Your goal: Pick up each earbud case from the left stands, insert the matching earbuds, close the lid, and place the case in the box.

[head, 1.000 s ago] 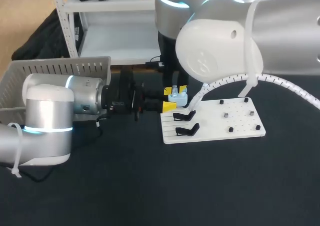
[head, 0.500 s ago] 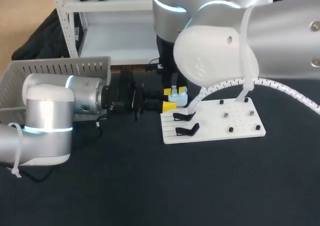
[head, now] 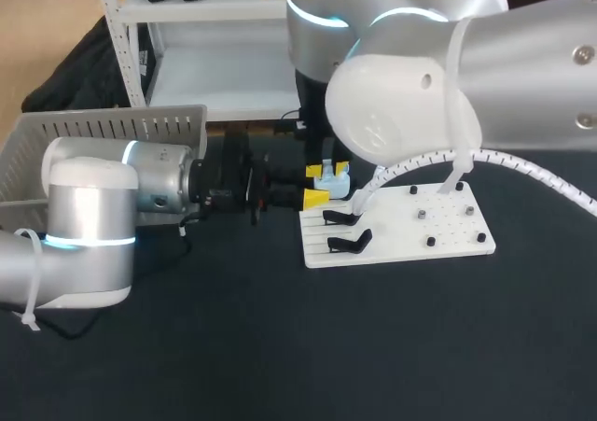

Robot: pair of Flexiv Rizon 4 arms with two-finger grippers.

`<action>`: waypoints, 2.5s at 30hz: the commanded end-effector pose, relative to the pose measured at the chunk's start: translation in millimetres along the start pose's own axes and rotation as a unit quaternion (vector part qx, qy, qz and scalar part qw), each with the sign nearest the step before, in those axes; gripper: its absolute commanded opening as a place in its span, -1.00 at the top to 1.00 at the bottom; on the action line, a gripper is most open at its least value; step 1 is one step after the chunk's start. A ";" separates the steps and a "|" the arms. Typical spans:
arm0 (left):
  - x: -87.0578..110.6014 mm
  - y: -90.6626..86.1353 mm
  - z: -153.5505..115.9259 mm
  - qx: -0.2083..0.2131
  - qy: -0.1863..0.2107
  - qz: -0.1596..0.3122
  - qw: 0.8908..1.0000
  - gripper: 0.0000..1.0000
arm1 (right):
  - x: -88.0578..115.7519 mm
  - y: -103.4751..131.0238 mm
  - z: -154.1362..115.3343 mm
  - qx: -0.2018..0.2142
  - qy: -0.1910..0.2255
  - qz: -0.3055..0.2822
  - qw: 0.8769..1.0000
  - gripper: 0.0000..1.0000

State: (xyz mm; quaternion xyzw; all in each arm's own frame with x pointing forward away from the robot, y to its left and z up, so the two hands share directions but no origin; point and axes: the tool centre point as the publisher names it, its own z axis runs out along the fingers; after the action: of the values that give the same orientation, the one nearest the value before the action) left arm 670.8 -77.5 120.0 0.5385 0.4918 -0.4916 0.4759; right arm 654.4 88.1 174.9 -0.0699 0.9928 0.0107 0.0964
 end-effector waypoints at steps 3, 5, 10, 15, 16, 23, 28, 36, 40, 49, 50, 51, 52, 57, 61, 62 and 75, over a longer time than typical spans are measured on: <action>0.0 -2.1 0.4 -0.004 0.000 0.001 1.000 1.00 | 0.4 -1.1 3.1 0.000 -0.003 0.002 1.000 1.00; 0.0 -2.1 0.4 -0.004 0.000 0.001 1.000 1.00 | 0.5 -1.2 3.4 -0.001 -0.002 0.003 1.000 1.00; 0.0 -2.1 0.4 -0.004 0.000 0.001 1.000 1.00 | -0.2 -1.9 4.5 -0.001 -0.002 0.004 1.000 1.00; 0.0 -2.1 0.4 -0.004 0.000 0.001 1.000 1.00 | -1.2 -2.0 5.1 0.000 -0.001 0.005 1.000 1.00; 0.0 -2.1 0.4 -0.004 0.000 0.001 1.000 1.00 | -1.4 -2.0 5.1 0.000 -0.001 0.005 1.000 1.00; 0.0 -2.1 0.4 -0.004 0.000 0.001 1.000 1.00 | -3.1 -1.9 5.5 0.001 -0.002 0.004 1.000 1.00; 0.0 -2.1 0.4 -0.004 0.000 0.001 1.000 1.00 | -4.0 -1.3 6.9 0.001 -0.001 0.003 1.000 1.00; 0.0 -2.1 0.4 -0.004 0.000 0.001 1.000 1.00 | -5.4 0.4 4.7 0.000 -0.004 0.001 1.000 1.00; 0.0 -2.1 0.4 -0.004 0.000 0.001 1.000 1.00 | -5.9 0.5 3.1 -0.001 -0.009 0.001 1.000 1.00; 0.0 -2.1 0.4 -0.004 0.000 0.001 1.000 1.00 | -6.6 1.2 5.2 -0.001 -0.011 0.001 1.000 1.00; 0.0 -2.1 0.4 -0.004 0.000 0.001 1.000 1.00 | -6.9 1.3 5.6 -0.001 -0.011 0.001 1.000 1.00; 0.0 -2.1 0.4 -0.004 0.000 0.001 1.000 1.00 | -7.3 1.3 5.9 -0.001 -0.011 0.001 1.000 1.00; 0.0 -2.1 0.4 -0.004 0.000 0.001 1.000 1.00 | -7.5 1.4 6.0 -0.001 -0.011 0.001 1.000 1.00; 0.0 -2.1 0.4 -0.004 0.000 0.001 1.000 1.00 | -8.1 1.9 6.7 -0.003 -0.012 0.001 1.000 1.00; 0.0 -2.1 0.4 -0.004 0.000 0.001 1.000 1.00 | -7.1 4.4 3.8 -0.004 -0.012 0.000 1.000 1.00; 0.0 -2.1 0.4 -0.004 0.000 0.001 1.000 1.00 | -6.9 4.7 3.4 -0.005 -0.012 0.000 1.000 1.00; 0.0 -2.1 0.4 -0.004 0.000 0.001 1.000 1.00 | -3.6 1.3 4.2 -0.002 -0.010 0.008 1.000 1.00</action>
State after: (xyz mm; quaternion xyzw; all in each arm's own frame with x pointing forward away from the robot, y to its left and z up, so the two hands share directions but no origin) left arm 670.8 -77.6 119.8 0.5384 0.4918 -0.4914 0.4763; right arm 658.5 91.4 173.6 -0.0631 0.9926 0.0129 0.1033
